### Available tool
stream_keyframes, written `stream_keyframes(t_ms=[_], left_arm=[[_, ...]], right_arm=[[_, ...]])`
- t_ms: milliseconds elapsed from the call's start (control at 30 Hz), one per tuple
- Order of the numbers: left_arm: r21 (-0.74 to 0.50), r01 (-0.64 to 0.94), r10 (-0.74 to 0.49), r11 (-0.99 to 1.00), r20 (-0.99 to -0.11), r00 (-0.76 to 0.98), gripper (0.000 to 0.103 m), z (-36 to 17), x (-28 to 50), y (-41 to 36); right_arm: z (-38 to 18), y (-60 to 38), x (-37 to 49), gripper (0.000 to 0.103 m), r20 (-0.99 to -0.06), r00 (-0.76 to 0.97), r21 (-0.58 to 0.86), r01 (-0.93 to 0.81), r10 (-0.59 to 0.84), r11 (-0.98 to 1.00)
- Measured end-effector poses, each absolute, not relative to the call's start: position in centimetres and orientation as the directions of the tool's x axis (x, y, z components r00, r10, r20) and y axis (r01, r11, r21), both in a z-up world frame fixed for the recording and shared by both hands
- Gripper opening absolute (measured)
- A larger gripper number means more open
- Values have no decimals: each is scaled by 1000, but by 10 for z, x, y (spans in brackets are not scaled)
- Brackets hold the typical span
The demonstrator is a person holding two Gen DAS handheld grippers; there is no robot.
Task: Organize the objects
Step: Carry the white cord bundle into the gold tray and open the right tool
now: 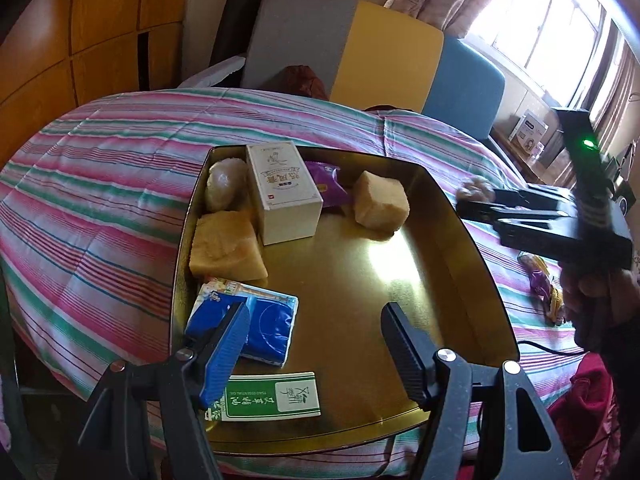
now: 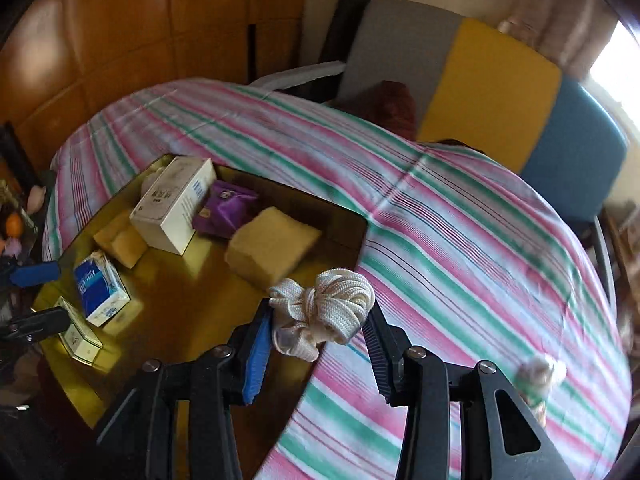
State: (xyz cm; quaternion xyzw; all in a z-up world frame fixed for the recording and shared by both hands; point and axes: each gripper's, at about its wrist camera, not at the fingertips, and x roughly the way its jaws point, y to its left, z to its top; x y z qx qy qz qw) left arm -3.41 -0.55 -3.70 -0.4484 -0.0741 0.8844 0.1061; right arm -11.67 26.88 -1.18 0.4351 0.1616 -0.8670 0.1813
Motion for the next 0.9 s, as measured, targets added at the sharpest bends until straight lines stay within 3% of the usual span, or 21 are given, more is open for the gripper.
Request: stream_keyframes(t_ms=[233,333,400,633,900], left_arm=[[-242,-106,259,-964,-788,-558,69,-42,-37,-9],[-243,-106,261,-964,-794,-550,69,-45,-39,-9],[-243,-110,263,-964,-792,-551,69,-44,-39,-8],[-224,-117,251,-968,-793,-555,69,-44,-38,-4],[-194,-143,241,-971,-780,-578,69,-34,-33,3]], right_arm=[[-41,239,-149,48,-869,-487,-223,545,-89,-808],[-43,239,-158,57,-865,-496,-240,543,-77,-805],[-39,245,-159,66,-854,-512,-224,517,-89,-826],[-27,265,-143,66,-828,-549,-174,448,-116,-877],[-11,312,-106,83,-792,-593,-74,324,-142,-943]])
